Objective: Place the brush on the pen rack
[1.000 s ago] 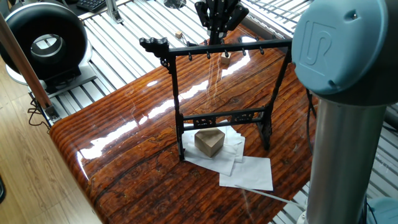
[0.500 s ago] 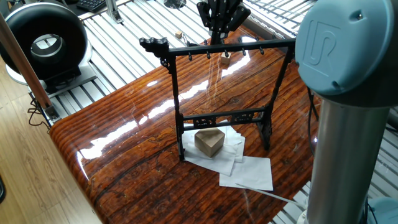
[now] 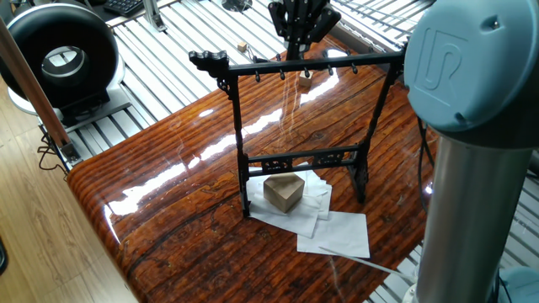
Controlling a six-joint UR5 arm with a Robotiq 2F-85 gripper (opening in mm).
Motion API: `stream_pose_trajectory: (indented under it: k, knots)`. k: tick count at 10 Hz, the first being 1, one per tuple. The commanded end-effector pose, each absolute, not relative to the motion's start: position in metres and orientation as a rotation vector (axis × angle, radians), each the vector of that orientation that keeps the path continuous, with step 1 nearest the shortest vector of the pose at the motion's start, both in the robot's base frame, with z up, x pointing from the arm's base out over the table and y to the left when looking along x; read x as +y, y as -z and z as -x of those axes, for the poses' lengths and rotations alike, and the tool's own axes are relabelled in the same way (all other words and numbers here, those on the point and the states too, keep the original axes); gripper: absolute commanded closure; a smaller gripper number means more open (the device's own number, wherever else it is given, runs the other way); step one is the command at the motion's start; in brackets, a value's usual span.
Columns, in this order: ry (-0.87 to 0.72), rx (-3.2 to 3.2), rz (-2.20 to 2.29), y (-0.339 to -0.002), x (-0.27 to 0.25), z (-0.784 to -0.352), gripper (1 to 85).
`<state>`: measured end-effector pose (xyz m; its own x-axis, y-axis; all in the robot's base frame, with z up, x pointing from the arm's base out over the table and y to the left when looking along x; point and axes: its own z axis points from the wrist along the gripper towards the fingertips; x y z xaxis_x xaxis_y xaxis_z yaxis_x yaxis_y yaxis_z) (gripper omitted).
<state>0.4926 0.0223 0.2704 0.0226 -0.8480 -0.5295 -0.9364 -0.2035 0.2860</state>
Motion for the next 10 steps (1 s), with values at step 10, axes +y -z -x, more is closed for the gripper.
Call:
stream_pose_trajectory:
  k: [10]
  knots:
    - [-0.632,2.141,2.001,-0.235,-0.009,-0.551,84.7]
